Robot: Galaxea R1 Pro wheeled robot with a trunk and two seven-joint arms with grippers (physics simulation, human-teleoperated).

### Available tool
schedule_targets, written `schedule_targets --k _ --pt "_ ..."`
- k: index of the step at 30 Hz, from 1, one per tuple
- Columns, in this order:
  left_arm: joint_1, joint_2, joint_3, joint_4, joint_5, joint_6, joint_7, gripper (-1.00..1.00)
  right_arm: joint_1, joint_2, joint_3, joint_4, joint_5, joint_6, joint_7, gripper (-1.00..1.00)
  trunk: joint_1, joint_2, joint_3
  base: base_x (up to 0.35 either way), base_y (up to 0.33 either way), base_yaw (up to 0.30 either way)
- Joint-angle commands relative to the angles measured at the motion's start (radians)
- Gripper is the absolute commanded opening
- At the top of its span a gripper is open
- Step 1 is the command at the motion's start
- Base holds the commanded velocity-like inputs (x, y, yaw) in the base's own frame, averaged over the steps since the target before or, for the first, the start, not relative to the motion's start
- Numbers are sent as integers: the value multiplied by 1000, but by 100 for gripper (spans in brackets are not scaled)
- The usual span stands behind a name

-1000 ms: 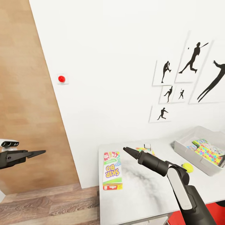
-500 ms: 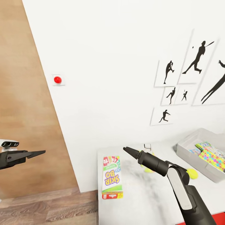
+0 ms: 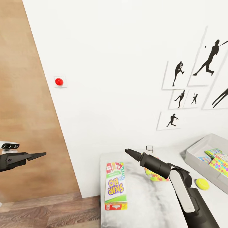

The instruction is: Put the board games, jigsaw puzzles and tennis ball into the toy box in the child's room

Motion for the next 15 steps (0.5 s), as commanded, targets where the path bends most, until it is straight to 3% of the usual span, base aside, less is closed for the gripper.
schedule_targets --k 1,15 --pt "-1 0 0 0 0 11 -4 100 -1 -1 1 0 -6 5 -1 100 0 -1 -2 24 0 12" --pt "-1 0 0 0 1 11 -4 100 -1 1 3 2 -4 4 -5 100 0 -1 -2 4 0 2"
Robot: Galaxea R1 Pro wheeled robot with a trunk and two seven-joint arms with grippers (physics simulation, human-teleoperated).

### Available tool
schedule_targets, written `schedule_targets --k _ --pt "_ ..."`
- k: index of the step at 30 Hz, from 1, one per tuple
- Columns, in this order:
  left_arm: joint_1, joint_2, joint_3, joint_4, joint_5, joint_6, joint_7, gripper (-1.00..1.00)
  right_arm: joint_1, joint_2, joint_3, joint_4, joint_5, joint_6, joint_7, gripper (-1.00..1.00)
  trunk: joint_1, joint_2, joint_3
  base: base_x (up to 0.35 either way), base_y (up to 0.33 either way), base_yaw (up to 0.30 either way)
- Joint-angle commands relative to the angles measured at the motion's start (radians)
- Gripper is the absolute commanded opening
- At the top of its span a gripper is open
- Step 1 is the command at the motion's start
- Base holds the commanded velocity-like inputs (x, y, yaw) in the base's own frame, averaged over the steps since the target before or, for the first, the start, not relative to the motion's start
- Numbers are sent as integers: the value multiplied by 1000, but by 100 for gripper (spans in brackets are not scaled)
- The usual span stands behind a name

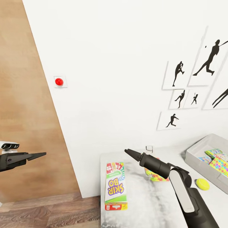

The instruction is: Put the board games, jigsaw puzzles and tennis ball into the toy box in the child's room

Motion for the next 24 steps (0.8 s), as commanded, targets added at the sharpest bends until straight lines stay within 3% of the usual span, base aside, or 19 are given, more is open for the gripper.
schedule_targets --k 1,6,9,12,14,16,19,21,24 --pt "-1 0 0 0 0 11 -4 100 -1 1 1 0 -6 6 -3 100 0 -1 -2 0 0 0" --pt "-1 0 0 0 -1 11 -4 100 -1 12 1 4 12 15 -50 100 0 -1 -2 0 0 0" --pt "-1 -2 0 0 -1 11 -4 100 -7 23 2 15 37 42 -147 100 0 -1 -2 0 0 0" --pt "-1 -6 0 0 -2 10 -4 100 -51 49 6 26 50 123 -276 100 0 -1 -2 0 0 0" --pt "-1 -10 0 0 -4 10 -4 100 -125 86 8 46 58 219 -414 100 0 -1 -2 0 0 0" --pt "-1 -12 0 1 -6 11 -4 100 -179 118 9 81 60 259 -517 100 0 -1 -2 0 0 0" --pt "-2 -13 -1 10 -9 12 -4 100 -263 173 9 162 61 291 -678 100 0 -1 -2 0 0 0" --pt "-3 -13 -3 29 -11 12 -4 100 -304 194 9 224 62 296 -764 100 0 -1 -2 0 0 0" --pt "-5 -13 -5 56 -16 12 -4 100 -344 205 9 293 60 299 -840 100 0 -1 -2 0 0 0"
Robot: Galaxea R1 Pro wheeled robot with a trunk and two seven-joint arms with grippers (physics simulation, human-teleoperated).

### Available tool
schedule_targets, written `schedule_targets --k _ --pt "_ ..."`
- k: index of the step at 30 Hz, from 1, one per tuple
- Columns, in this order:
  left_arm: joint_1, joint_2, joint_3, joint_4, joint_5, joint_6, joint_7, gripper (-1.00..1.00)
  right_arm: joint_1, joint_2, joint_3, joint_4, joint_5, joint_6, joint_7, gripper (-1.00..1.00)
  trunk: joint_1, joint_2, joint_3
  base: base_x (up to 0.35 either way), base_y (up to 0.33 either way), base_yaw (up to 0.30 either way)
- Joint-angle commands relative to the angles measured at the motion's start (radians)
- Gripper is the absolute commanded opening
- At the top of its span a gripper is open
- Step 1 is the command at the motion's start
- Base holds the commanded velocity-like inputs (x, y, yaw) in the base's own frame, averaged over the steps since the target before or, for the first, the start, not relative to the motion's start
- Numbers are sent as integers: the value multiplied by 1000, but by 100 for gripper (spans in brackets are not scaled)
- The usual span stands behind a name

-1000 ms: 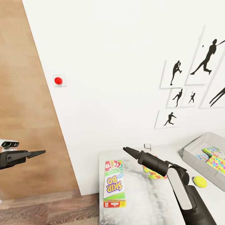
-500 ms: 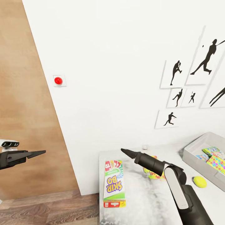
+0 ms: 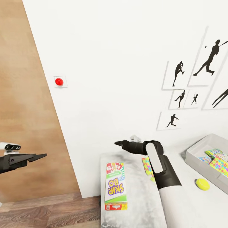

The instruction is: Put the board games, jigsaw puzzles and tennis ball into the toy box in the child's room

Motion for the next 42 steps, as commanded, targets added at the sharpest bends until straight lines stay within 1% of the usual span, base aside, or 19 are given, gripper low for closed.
schedule_targets --k 1,2,4,5,6,7,10,12,14,15,17,18,20,22,25,31,35,42 --pt "-2 0 -1 9 -1 11 -4 100 -16 3 0 24 -4 4 -25 100 0 -1 -2 0 0 0" --pt "-5 0 -2 26 -3 11 -4 100 -44 6 0 72 -5 5 -61 100 0 -1 -2 0 0 0" --pt "-8 0 -3 40 -3 11 1 100 -70 8 0 122 -6 4 -86 100 0 -1 -2 0 0 0" --pt "-11 -2 -4 49 -4 12 31 100 -94 9 0 169 -7 4 -103 100 0 -1 -2 0 0 0" --pt "-12 -4 -4 52 -4 12 49 100 -105 9 0 189 -7 4 -109 100 0 -1 -2 0 0 0" --pt "-14 -10 -5 57 -3 12 88 100 -121 10 0 218 -7 4 -118 100 0 -1 -2 0 0 0" --pt "-18 -28 -5 62 -3 13 151 100 -134 11 0 243 -3 3 -126 100 0 -1 -2 0 0 0" --pt "-35 -66 -7 66 -3 17 238 100 -142 12 0 259 2 3 -131 100 0 -1 -2 0 0 0" --pt "-43 -87 -8 67 -3 20 277 100 -144 12 0 263 4 2 -133 100 0 -1 -2 0 0 0" --pt "-50 -105 -12 68 -3 22 312 100 -145 11 0 266 6 2 -134 100 0 -1 -2 0 0 0" --pt "-64 -137 -31 73 -3 23 374 100 -147 11 0 273 6 3 -135 100 0 -1 -2 0 0 0" --pt "-68 -143 -38 74 -3 24 389 100 -147 11 0 275 6 3 -135 100 0 -1 -2 0 0 0" --pt "-85 -162 -66 81 -2 24 444 100 -147 6 0 278 7 5 -135 100 0 -1 -2 0 0 0" --pt "-94 -170 -83 95 -2 23 474 100 -147 2 0 279 6 6 -135 100 0 -1 -2 0 0 0" --pt "-117 -186 -97 132 -2 23 506 100 -147 -1 3 278 7 6 -136 100 0 -1 -2 0 0 0" --pt "-138 -203 -104 181 -4 18 522 100 -144 -3 6 274 7 6 -146 100 0 -1 -2 0 0 0" --pt "-141 -207 -106 190 -5 16 524 100 -144 -2 7 279 8 6 -156 100 0 -1 -6 0 0 0" --pt "-142 -209 -106 194 -6 12 525 100 -143 -2 6 289 5 6 -207 100 0 -1 -17 0 0 0"
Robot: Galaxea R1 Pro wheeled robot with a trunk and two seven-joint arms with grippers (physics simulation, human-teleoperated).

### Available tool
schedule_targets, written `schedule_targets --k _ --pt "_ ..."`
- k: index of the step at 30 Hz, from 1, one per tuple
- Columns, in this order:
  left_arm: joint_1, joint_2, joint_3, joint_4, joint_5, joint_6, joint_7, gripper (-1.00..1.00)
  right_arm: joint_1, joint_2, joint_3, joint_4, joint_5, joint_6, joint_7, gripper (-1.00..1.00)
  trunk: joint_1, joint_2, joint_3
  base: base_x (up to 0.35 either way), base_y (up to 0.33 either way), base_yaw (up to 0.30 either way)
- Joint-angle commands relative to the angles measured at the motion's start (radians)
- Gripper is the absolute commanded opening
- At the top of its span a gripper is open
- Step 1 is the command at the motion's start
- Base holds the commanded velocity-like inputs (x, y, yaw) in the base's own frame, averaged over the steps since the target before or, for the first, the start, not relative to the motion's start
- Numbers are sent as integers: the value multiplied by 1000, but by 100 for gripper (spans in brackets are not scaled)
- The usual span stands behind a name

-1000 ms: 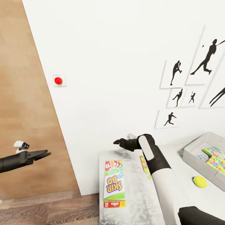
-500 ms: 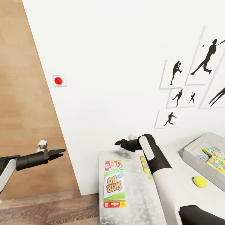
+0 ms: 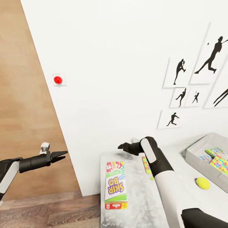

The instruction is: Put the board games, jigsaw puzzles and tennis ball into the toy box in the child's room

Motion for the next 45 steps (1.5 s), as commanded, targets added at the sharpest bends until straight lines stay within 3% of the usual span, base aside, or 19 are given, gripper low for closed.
schedule_targets --k 1,11,26,34,45 --pt "-1 0 0 0 -1 4 -3 100 -1 0 1 8 -11 2 -20 100 0 -1 -3 0 0 0" --pt "-1 -1 0 1 -1 2 -6 100 -1 7 -3 98 -10 2 -38 100 0 -1 -20 0 0 0" --pt "-1 -3 -4 -1 2 1 -13 100 -1 11 -1 107 -11 2 -37 100 0 -1 -44 0 0 0" --pt "-1 -27 -68 -4 1 2 -14 100 -1 12 -1 107 -11 2 -36 100 0 -1 -58 0 0 0" --pt "-1 -34 -85 -4 1 1 -15 100 -1 13 -1 106 -11 2 -35 100 0 -1 -76 0 0 0"
